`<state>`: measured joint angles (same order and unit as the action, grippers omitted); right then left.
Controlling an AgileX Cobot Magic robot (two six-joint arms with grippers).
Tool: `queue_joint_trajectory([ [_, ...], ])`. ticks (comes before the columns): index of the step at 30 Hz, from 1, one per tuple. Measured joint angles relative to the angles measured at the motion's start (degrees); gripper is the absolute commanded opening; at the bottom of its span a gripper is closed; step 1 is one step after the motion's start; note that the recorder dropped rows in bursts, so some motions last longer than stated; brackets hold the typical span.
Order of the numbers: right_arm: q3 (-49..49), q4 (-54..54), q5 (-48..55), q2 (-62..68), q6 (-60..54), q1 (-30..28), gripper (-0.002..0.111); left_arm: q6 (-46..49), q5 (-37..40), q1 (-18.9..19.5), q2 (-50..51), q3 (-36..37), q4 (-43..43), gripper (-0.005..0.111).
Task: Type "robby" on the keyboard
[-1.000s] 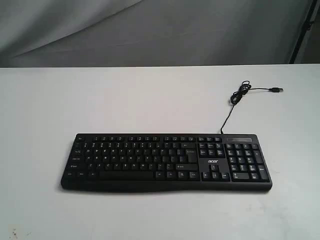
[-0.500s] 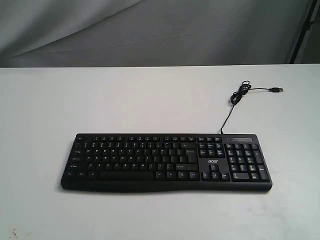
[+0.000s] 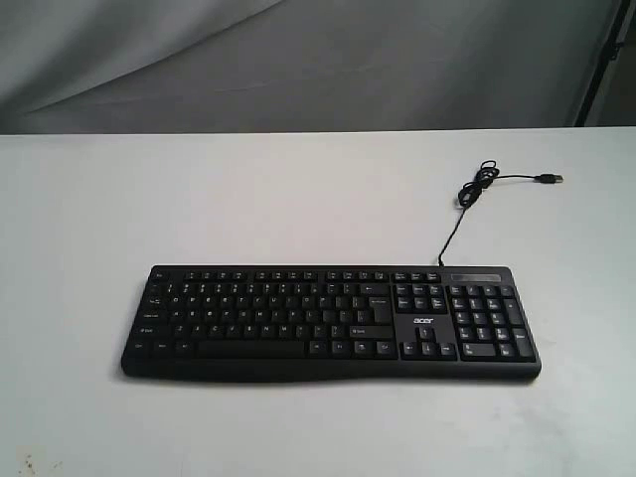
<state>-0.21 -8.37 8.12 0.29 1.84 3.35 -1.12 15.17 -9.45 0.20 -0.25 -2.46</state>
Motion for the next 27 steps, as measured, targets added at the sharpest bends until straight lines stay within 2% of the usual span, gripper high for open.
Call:
queue_joint_trajectory([
  [9,0.0,-0.22,-15.78,0.0,0.0,0.0,0.0,0.0,0.0,0.0,0.0,0.0,0.0,0.0],
  [13,0.0,0.51,-37.51,0.0,0.72,0.0,0.0,0.0,0.0,0.0,0.0,0.0,0.0,0.0],
  [15,0.0,0.91,-48.24,-0.04,9.36,0.0,0.0,0.0,0.0,0.0,0.0,0.0,0.0,0.0],
  [17,0.0,1.26,-54.19,-0.04,21.51,0.0,0.0,0.0,0.0,0.0,0.0,0.0,0.0,0.0],
  [19,-0.84,-0.67,-53.29,-0.04,31.78,0.0,0.0,0.0,0.0,0.0,0.0,0.0,0.0,0.0],
  [21,-4.94,-7.03,-48.73,1.38,37.77,0.0,0.0,0.0,0.0,0.0,0.0,0.0,0.0,0.0],
  [27,-17.29,-12.51,-48.94,14.95,42.41,0.0,0.0,0.0,0.0,0.0,0.0,0.0,0.0,0.0],
])
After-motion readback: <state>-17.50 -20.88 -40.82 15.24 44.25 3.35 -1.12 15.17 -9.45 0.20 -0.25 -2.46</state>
